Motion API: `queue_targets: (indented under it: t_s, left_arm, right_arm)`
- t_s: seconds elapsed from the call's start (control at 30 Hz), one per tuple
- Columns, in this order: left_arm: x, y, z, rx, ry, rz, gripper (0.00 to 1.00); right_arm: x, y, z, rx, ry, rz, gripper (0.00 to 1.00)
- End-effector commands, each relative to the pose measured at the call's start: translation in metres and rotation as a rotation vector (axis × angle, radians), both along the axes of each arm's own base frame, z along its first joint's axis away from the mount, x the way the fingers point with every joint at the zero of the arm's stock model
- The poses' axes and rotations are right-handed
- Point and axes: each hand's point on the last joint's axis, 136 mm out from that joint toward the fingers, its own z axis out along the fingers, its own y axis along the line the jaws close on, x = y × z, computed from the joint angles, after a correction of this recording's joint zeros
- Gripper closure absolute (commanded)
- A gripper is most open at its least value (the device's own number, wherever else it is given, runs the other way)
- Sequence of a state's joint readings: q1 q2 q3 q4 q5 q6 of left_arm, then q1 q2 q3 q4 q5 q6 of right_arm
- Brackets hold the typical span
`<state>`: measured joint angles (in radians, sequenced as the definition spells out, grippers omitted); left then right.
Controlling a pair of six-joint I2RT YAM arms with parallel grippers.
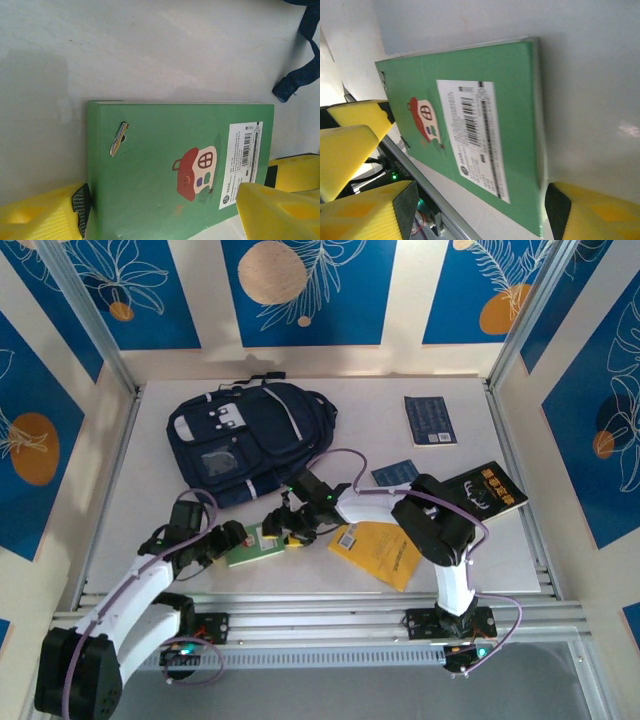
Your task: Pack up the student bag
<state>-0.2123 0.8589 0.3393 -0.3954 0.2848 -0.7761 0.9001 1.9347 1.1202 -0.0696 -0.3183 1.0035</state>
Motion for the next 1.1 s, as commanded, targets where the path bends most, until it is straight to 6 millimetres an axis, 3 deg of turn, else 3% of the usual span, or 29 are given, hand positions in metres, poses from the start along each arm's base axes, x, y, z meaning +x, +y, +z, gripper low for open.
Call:
queue_targets:
  t_s: [0.0,0.2,0.5,0.73,0.97,1.07]
  left_arm:
    - [-0.001,-0.006,0.003,-0.037,-0.022,-0.030,0.24]
    - [-0.002,-0.007,0.000,-0.035,-0.010,-0.029,0.25]
    - [-0.003,-0.009,-0.004,-0.024,0.010,-0.045,0.26]
    - [-0.004,-0.012,-0.006,-0.021,0.024,-0.063,0.28]
    - [-0.006,-0.016,-0.003,-0.023,0.032,-0.080,0.29]
    - [-0.008,-0.015,0.001,-0.019,0.040,-0.074,0.21]
  right_arm:
    - [-0.005,0.007,0.002,0.041,0.042,0.018,0.32]
    - [-0.007,0.009,0.006,0.058,0.035,0.028,0.45]
    - [-0.010,0.003,0.022,0.044,-0.017,0.052,0.54]
    - [-0.012,0.005,0.024,0.049,-0.021,0.064,0.70]
    - [-0.010,0.002,0.026,0.040,-0.019,0.054,0.98]
    - [-0.004,-0.007,0.032,0.041,-0.028,0.025,1.00]
